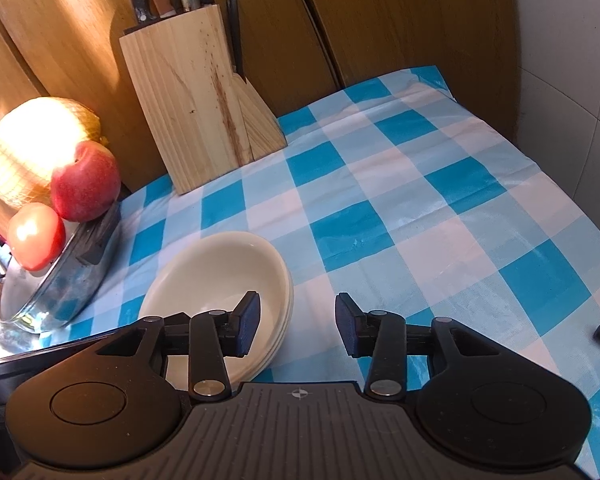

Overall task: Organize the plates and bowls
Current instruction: 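Carry the cream bowl with both tools toward the pink-flower plate stack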

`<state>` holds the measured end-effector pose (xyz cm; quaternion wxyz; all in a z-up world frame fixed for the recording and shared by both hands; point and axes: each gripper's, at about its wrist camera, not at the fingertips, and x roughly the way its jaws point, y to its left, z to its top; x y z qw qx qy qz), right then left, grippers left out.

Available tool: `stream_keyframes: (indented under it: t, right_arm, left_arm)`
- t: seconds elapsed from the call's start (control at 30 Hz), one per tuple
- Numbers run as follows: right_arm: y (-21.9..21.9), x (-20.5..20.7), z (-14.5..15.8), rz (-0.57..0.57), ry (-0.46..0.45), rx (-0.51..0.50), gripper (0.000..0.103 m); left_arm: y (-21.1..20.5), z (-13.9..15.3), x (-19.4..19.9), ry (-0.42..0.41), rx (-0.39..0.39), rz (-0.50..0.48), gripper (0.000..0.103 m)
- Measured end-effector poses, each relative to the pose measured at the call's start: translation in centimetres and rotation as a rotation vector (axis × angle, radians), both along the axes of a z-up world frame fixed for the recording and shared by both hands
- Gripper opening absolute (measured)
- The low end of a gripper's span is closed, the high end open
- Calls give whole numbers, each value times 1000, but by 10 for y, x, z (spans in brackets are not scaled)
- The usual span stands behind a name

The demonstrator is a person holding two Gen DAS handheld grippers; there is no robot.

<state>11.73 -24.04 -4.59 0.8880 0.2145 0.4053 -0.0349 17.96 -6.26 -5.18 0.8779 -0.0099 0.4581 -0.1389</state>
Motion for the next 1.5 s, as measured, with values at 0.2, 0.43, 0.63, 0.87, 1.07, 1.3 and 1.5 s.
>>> stream_keyframes:
  t: [0.2,0.43,0.63,0.87,1.07,1.3,1.5]
  right_arm:
    - [0,3,-4,-6,17,22,50]
    - [2,7,-7,-11,27,26,45]
    - [1,12,-14,-8,48,69,42]
    - [5,17,-18,15,63,87,26]
    - [7,20,-21,32,74,108,20]
    - [6,20,-21,41,72,113,19]
    - [7,16,-15,50,53,103,19]
  left_arm:
    - [0,-3,3,1,2,1,52]
    - [-2,-7,6,0,7,0,51]
    - [-5,-9,9,-2,22,-9,46]
    - [-8,-15,11,24,16,-27,35]
    - [-13,-18,11,35,6,-47,22]
    - [-14,-15,9,18,10,-54,22]
    - [-12,4,1,-39,-8,-57,22]
